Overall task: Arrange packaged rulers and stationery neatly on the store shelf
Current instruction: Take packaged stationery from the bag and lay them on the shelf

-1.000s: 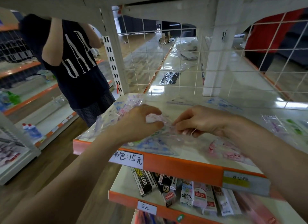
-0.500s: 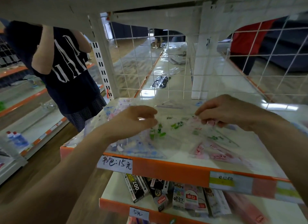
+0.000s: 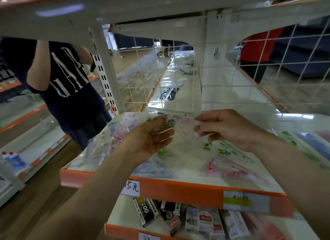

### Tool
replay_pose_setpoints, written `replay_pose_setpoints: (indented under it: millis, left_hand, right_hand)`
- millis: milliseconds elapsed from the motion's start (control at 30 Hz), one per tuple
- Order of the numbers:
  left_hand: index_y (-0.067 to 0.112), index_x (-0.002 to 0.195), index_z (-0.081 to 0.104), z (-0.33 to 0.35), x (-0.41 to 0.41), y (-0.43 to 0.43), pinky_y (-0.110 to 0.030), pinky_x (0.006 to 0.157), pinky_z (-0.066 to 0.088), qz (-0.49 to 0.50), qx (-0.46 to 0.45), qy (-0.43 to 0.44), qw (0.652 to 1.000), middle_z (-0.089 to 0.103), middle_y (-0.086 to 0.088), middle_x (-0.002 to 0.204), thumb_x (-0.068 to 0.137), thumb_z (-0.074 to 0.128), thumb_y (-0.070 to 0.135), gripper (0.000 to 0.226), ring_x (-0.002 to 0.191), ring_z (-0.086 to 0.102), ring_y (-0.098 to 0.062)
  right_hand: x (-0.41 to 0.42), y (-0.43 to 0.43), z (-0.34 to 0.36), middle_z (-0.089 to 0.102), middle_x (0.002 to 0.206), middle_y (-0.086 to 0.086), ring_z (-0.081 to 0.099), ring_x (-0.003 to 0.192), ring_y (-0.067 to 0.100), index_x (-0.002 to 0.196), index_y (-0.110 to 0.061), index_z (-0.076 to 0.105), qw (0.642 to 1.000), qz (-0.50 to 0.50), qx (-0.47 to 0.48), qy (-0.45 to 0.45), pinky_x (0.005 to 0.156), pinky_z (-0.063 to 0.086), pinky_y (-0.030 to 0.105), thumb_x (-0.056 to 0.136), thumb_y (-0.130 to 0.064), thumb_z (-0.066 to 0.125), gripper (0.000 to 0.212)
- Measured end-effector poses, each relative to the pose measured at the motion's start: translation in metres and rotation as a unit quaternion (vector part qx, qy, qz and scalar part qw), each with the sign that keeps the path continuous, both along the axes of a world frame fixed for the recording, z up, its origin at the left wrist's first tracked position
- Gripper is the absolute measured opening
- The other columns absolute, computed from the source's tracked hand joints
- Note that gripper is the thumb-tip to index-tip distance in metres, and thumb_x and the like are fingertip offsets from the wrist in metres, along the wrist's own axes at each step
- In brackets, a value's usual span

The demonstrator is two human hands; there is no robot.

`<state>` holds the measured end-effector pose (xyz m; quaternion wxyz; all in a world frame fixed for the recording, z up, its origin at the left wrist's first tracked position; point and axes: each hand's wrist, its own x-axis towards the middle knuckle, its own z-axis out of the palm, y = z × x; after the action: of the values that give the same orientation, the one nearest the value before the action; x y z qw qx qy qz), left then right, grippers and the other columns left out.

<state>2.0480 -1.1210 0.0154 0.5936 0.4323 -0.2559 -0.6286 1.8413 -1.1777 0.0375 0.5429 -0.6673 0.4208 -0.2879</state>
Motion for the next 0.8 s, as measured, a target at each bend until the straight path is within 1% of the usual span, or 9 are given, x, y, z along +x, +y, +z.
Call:
replay_pose_setpoints:
  millis: [167, 267, 367, 433, 500, 600, 700, 733, 800]
  left_hand:
    - [0.009, 0.09, 0.068, 0.0, 0.007, -0.001, -0.026, 0.058, 0.058, 0.018, 0.0, 0.017, 1.0, 0.069, -0.01, 0.082, 0.07, 0.062, 0.014, 0.021, 0.063, 0.067, -0.018]
    - [0.009, 0.088, 0.068, -0.003, 0.016, -0.002, -0.024, 0.055, 0.056, 0.063, 0.008, 0.047, 0.997, 0.066, -0.008, 0.072, 0.081, 0.059, 0.01, 0.012, 0.059, 0.064, -0.016]
    - [0.01, 0.09, 0.066, -0.005, 0.024, -0.004, -0.024, 0.055, 0.055, 0.084, 0.013, 0.059, 0.995, 0.065, -0.005, 0.065, 0.091, 0.052, 0.011, 0.014, 0.059, 0.062, -0.014]
    - [0.01, 0.092, 0.065, -0.006, 0.025, -0.006, -0.024, 0.054, 0.055, 0.089, 0.02, 0.064, 0.994, 0.066, -0.006, 0.068, 0.093, 0.051, 0.011, 0.014, 0.059, 0.063, -0.014]
    - [0.008, 0.091, 0.065, -0.007, 0.024, -0.008, -0.024, 0.054, 0.056, 0.098, 0.023, 0.064, 0.993, 0.068, -0.009, 0.072, 0.093, 0.05, 0.011, 0.015, 0.058, 0.065, -0.015]
    - [0.009, 0.092, 0.063, -0.01, 0.016, -0.012, -0.025, 0.055, 0.057, 0.095, 0.014, 0.054, 0.994, 0.071, -0.01, 0.078, 0.095, 0.048, 0.012, 0.016, 0.06, 0.067, -0.016]
    - [0.011, 0.093, 0.063, -0.011, -0.003, -0.015, -0.026, 0.057, 0.058, 0.068, 0.003, 0.029, 0.997, 0.072, -0.011, 0.082, 0.095, 0.05, 0.015, 0.014, 0.062, 0.069, -0.018]
    - [0.012, 0.094, 0.063, -0.01, -0.011, -0.016, -0.027, 0.058, 0.058, 0.056, -0.002, 0.016, 0.998, 0.072, -0.011, 0.084, 0.095, 0.05, 0.015, 0.014, 0.064, 0.069, -0.018]
    - [0.013, 0.095, 0.064, -0.007, -0.027, -0.017, -0.027, 0.059, 0.058, 0.034, -0.012, -0.012, 0.999, 0.071, -0.01, 0.085, 0.095, 0.051, 0.017, 0.014, 0.065, 0.068, -0.018]
  right_hand:
    - [0.0, -0.002, -0.003, 0.074, 0.083, 0.01, 0.067, 0.07, 0.01, 0.099, -0.009, 0.066, 1.0, -0.025, 0.0, -0.012, 0.056, 0.051, 0.017, 0.086, -0.008, 0.065, 0.012]
    - [-0.003, -0.004, -0.005, 0.074, 0.077, 0.009, 0.067, 0.066, 0.012, 0.093, -0.008, 0.069, 0.998, -0.05, 0.016, -0.031, 0.054, 0.052, 0.018, 0.086, -0.014, 0.067, 0.009]
    - [-0.006, -0.006, -0.007, 0.073, 0.07, 0.006, 0.062, 0.065, 0.012, 0.087, -0.01, 0.07, 0.995, -0.087, 0.012, -0.046, 0.055, 0.048, 0.019, 0.087, -0.014, 0.065, 0.006]
    - [-0.009, -0.008, -0.009, 0.071, 0.062, -0.001, 0.056, 0.061, 0.008, 0.082, -0.013, 0.069, 0.992, -0.115, 0.007, -0.045, 0.052, 0.044, 0.017, 0.087, -0.013, 0.065, 0.006]
    - [-0.01, -0.01, -0.011, 0.07, 0.064, 0.001, 0.057, 0.057, 0.007, 0.08, -0.012, 0.068, 0.988, -0.14, 0.023, -0.06, 0.05, 0.046, 0.017, 0.087, -0.011, 0.064, 0.008]
    - [-0.009, -0.01, -0.014, 0.07, 0.081, 0.014, 0.065, 0.06, 0.013, 0.084, -0.006, 0.066, 0.977, -0.145, 0.084, -0.132, 0.052, 0.053, 0.02, 0.086, -0.005, 0.065, 0.003]
    - [-0.003, -0.006, -0.014, 0.07, 0.076, 0.013, 0.07, 0.063, 0.017, 0.086, -0.006, 0.062, 0.962, -0.115, 0.138, -0.207, 0.057, 0.057, 0.023, 0.085, 0.002, 0.063, 0.008]
    - [0.0, -0.004, -0.014, 0.07, 0.074, 0.011, 0.07, 0.064, 0.017, 0.086, -0.007, 0.062, 0.961, -0.105, 0.141, -0.212, 0.058, 0.058, 0.024, 0.084, 0.002, 0.063, 0.009]
    - [0.006, -0.001, -0.016, 0.071, 0.078, 0.009, 0.068, 0.069, 0.015, 0.086, -0.009, 0.063, 0.974, -0.099, 0.109, -0.17, 0.061, 0.055, 0.024, 0.084, -0.002, 0.066, 0.008]
